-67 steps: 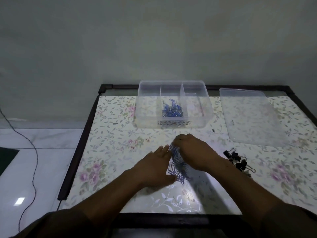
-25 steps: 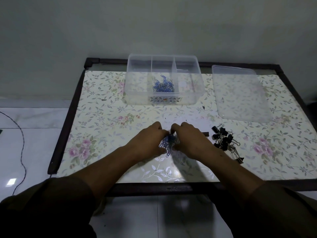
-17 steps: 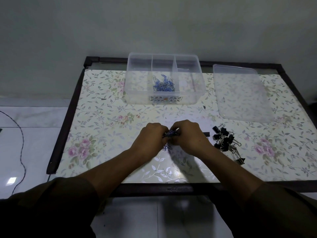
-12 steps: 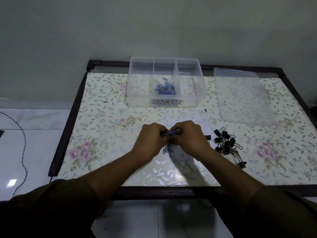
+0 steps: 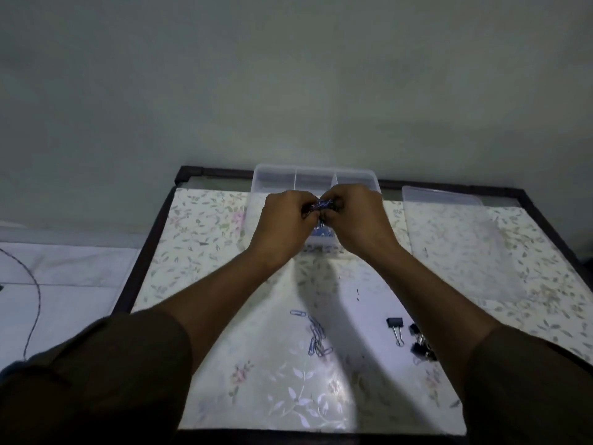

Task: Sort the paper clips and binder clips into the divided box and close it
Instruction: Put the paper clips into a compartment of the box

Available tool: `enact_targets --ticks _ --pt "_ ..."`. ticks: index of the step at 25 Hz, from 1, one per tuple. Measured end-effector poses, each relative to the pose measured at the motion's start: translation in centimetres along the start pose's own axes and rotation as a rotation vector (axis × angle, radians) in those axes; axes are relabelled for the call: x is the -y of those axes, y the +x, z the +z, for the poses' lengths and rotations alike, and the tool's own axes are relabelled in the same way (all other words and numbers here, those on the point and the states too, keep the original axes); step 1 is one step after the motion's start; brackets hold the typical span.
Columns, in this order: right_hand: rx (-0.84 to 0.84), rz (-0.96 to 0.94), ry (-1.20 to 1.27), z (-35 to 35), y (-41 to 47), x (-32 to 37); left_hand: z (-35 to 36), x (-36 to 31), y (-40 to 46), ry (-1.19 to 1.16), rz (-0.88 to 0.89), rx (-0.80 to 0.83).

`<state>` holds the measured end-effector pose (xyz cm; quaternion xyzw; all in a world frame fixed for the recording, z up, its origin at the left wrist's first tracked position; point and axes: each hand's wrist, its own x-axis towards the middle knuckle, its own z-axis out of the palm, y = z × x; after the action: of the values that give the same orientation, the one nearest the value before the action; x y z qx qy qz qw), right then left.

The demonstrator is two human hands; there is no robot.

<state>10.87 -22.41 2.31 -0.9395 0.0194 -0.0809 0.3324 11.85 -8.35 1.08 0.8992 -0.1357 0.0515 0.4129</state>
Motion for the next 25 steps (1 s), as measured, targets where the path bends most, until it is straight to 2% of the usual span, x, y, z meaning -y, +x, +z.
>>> enact_targets --ticks 2,7,11,12,14,16,18,21,25 --pt "0.015 -0.011 -0.079 1.0 2.5 -0.6 0.3 0.9 2.7 0.107 0.007 0.065" --pt "0.177 -0.006 -0.250 3.0 3.8 -2.3 1.5 2.0 4.3 0.316 -0.058 0.299" --pt "-0.006 -0.021 -0.212 1.0 -0.2 -2.2 0.0 1.8 0.6 0.299 0.051 0.230" --pt "-0.003 -0.021 -0.203 0.4 -2.1 -2.2 -0.5 2.0 -1.1 0.280 0.075 0.226" --pt "0.185 0.008 -0.237 -0.1 -6.4 -2.5 -0.9 3.0 -5.1 0.304 0.076 0.307" --pt "0.508 0.075 -0.344 0.6 -10.4 -2.9 -0.5 4.5 -8.2 0.398 0.013 0.465" --pt "0.672 0.092 -0.461 2.0 -12.7 -3.5 0.3 5.6 -9.7 0.466 -0.027 0.557" --pt "0.618 0.034 -0.474 4.0 -13.6 -4.0 1.9 5.4 -10.9 0.461 0.028 0.586" --pt "0.476 0.025 -0.355 5.0 -12.5 -4.9 3.3 4.7 -11.8 0.358 0.052 0.614"
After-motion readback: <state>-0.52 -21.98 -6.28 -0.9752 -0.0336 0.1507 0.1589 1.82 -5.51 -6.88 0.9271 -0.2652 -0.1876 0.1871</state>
